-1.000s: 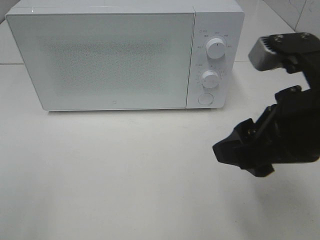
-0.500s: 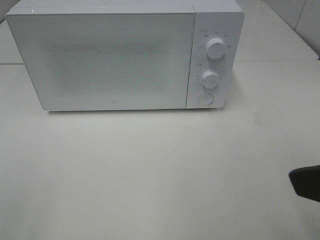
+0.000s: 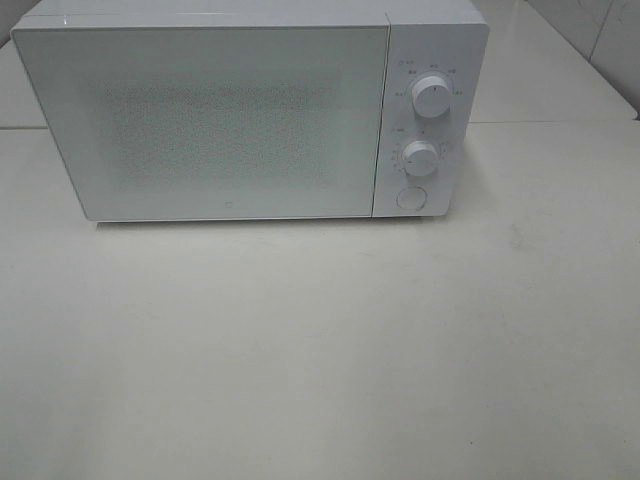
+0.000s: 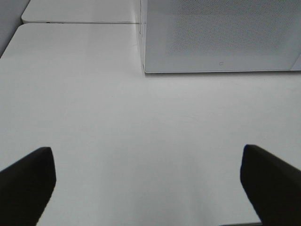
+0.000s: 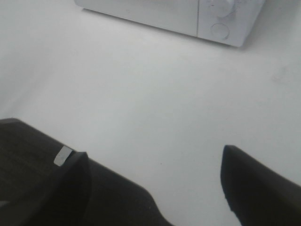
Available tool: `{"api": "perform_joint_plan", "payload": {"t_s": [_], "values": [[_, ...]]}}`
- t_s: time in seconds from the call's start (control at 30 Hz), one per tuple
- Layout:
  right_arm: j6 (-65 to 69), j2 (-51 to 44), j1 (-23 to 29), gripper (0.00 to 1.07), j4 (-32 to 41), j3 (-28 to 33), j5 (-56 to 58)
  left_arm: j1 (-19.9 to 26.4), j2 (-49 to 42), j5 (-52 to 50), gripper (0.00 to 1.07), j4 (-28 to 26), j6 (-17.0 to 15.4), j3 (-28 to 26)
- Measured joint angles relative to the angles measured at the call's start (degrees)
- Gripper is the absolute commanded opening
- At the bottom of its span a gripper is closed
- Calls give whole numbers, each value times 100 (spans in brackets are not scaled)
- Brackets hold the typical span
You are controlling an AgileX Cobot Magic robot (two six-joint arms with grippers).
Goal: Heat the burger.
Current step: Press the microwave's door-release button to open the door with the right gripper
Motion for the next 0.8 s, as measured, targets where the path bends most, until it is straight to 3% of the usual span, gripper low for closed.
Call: {"api": "perform_joint_plan", "payload": {"t_s": [0.2,0.47,0.8], "values": [[-86,-584,-814,75,-6,0,69,0,0,0,100,0,0,0],[-120,-1324,-1438,75,-493,109,378,0,0,0,100,0,0,0],[-103,-1925,-1478,75,-739,355,762,0,0,0,100,0,0,0]]}}
